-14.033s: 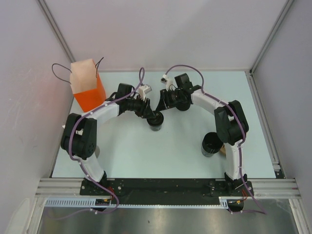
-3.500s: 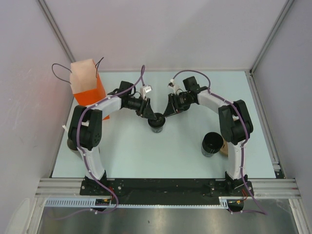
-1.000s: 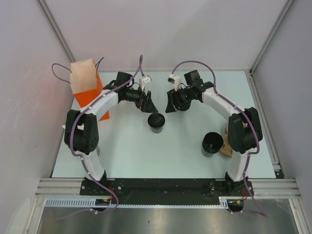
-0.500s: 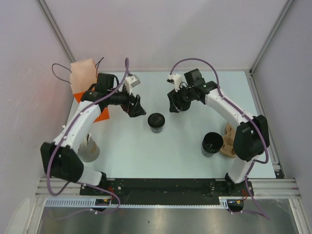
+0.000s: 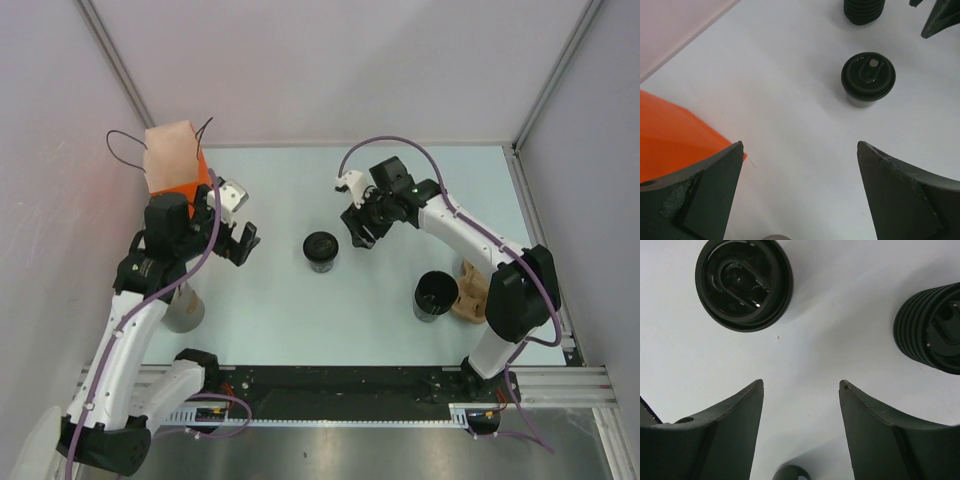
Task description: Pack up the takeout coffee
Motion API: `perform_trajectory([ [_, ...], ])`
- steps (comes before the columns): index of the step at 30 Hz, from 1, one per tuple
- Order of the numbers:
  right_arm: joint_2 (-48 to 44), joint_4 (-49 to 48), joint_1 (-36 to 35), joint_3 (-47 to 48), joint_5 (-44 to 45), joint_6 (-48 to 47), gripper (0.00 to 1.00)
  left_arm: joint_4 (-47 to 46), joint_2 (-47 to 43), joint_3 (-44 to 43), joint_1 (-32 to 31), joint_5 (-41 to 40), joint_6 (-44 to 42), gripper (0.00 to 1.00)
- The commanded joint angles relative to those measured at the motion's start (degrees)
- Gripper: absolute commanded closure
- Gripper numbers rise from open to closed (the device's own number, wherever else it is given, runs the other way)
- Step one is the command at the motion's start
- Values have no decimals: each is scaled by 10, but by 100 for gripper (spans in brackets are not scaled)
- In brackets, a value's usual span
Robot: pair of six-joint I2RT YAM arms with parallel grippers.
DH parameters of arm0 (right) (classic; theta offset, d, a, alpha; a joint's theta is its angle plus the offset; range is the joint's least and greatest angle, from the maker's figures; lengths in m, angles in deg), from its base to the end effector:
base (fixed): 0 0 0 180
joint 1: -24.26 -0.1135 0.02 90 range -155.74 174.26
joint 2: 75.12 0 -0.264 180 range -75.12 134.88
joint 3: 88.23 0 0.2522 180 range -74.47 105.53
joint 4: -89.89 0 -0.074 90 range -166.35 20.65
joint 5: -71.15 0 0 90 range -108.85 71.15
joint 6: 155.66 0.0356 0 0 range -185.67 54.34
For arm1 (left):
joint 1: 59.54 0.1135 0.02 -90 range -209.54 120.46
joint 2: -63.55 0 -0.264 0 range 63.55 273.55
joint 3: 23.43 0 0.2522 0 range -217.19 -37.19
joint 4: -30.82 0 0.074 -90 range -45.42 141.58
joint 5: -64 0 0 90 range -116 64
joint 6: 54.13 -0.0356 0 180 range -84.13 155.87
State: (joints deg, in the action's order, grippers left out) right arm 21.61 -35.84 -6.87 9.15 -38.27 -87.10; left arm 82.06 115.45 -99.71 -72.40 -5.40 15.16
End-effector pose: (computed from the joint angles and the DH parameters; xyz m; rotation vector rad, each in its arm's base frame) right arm 0.3080 0.1998 0.2919 -1.2303 2.1743 0.4945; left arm 0.1752 -0.0528 0.3769 0.7938 1.8559 -0.2793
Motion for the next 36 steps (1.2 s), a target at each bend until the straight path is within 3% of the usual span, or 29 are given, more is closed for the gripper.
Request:
perform_trajectory([
  [1,-29,-33,-20,-23,44,-7,34,-23,-33,19,29,-14,-11,0],
  [5,-27,-66,-18,-26,49,38,34,-21,-40,9,70,-10,-1,0],
  [10,-16,-102,-15,-18,26,111,39,-37,-63,15,91,-70,14,0],
  [16,33,-41,-33,80,22,132,47,-21,-111,30,107,-86,6,0],
  [22,72,-32,-45,116,35,156,53,-22,-146,48,108,-113,9,0],
  [28,87,-26,-95,120,138,161,53,-36,-152,71,118,-105,30,0],
  [36,98,-26,-116,112,182,160,53,-56,-155,88,145,-79,49,0],
])
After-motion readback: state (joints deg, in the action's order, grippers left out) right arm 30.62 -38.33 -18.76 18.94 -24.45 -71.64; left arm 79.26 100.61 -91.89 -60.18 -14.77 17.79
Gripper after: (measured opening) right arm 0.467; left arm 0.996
